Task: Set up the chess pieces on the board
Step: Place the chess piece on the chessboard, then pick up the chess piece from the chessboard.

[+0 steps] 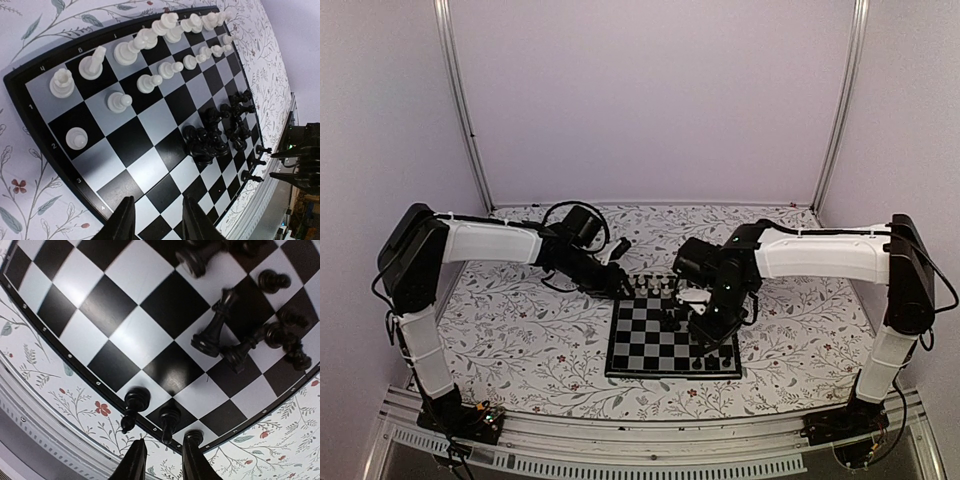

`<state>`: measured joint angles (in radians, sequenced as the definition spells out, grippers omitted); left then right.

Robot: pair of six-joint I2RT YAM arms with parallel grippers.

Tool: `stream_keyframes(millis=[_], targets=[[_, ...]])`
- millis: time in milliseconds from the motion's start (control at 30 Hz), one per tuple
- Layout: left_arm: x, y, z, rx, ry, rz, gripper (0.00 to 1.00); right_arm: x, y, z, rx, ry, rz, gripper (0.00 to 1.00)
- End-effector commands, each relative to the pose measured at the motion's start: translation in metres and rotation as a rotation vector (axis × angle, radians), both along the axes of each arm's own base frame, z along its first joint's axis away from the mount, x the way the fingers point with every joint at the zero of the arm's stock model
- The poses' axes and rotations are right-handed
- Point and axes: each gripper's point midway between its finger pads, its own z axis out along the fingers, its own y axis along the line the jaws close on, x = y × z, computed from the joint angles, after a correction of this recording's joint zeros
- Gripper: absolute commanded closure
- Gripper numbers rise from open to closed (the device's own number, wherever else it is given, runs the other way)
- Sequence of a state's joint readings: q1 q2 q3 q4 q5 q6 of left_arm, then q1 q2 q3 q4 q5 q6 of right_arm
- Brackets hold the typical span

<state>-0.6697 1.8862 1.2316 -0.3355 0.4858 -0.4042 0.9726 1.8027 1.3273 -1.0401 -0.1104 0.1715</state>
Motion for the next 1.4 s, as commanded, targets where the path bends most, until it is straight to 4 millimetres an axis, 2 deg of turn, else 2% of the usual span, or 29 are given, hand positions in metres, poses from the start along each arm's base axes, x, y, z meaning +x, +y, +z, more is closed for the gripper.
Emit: stream_keyframes(millis=[0,100,300,467,633,933,1233,1367], targets=[[0.003,-0.006,0.004,-0.01,-0.008,-0.009,0.65,0.022,0.01,0.038,0.035,-0.083,0.003,0.72],[0.003,-0.007,0.004,-0.012,-0.004,-0.01,0.65,0.045,0.008,0.044,0.063,-0.1,-0.041,0.72],[0.006,-0.009,0.014,-0.018,-0.018,-0.016,0.65,0.088,-0.006,0.039,0.096,-0.136,-0.134,0.73],[0.008,-0.01,0.022,-0.02,-0.029,-0.025,0.65,0.106,-0.012,0.023,0.084,-0.131,-0.146,0.73],[0.008,-0.01,0.022,-0.016,-0.027,-0.024,0.65,0.109,-0.011,0.006,0.079,-0.1,-0.151,0.71],[0.006,-0.008,0.022,-0.014,-0.028,-0.019,0.65,0.106,-0.004,-0.011,0.084,-0.052,-0.144,0.68],[0.002,-0.004,0.017,-0.013,-0.019,-0.009,0.65,0.1,-0.009,-0.02,0.056,-0.023,-0.144,0.69],[0.001,-0.005,0.017,-0.02,-0.019,-0.008,0.65,0.099,-0.01,-0.023,0.049,-0.019,-0.144,0.75]])
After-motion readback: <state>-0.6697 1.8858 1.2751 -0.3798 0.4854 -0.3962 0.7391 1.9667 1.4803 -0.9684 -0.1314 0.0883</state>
